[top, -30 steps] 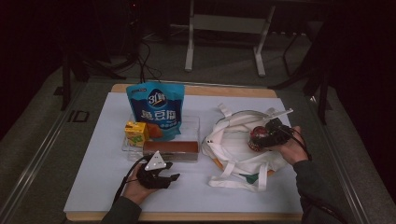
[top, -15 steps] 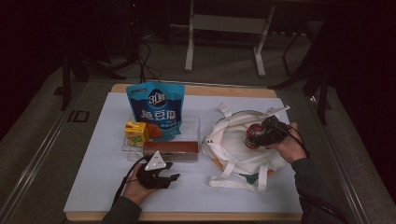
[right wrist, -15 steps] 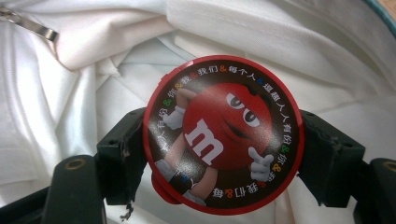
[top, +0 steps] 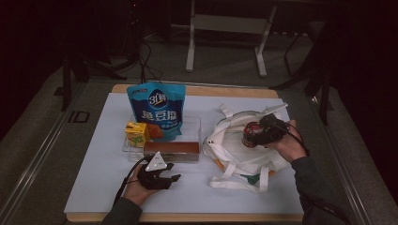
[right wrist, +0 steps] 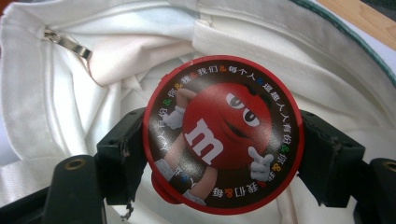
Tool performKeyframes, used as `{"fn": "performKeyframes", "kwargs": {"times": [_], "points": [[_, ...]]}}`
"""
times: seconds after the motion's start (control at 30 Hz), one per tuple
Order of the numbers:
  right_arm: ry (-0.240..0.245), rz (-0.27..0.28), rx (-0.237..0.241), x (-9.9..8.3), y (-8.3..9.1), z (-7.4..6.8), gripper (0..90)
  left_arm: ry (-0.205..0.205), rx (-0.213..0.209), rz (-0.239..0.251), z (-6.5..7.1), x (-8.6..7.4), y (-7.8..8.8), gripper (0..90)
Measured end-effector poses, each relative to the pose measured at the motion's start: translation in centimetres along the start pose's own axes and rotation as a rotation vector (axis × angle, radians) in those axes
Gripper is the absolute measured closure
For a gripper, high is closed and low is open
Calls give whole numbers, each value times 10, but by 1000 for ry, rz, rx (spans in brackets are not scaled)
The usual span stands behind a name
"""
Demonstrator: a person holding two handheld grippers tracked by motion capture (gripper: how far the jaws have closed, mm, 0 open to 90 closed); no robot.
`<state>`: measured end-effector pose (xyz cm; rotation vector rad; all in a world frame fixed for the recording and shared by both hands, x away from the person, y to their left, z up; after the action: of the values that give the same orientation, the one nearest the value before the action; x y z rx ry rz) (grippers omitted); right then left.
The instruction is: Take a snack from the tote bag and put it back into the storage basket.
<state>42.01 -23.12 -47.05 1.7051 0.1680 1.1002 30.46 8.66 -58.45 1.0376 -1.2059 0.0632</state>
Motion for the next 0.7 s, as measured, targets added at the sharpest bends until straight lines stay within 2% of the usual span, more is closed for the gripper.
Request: {"fn": "performKeyframes", "kwargs": {"times": [0.27, 0.7], "points": [[24, 5, 9, 8, 1, -8, 253, 1, 0, 0, 0, 0, 0, 474], [78, 17, 34, 29, 3, -30, 253, -1, 2, -1, 0, 0, 0, 484]]}}
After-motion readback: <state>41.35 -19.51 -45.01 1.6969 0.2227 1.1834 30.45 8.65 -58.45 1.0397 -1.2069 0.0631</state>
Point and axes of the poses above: each handheld gripper's, and its own axes: y roughly backward along the jaws, x roughly out of its top, z roughly to its right, the point moved 7 cm from there along -y, roughly forward along the jaws, and after that the axes turned 8 degrees about x, right-handed, at the moved point
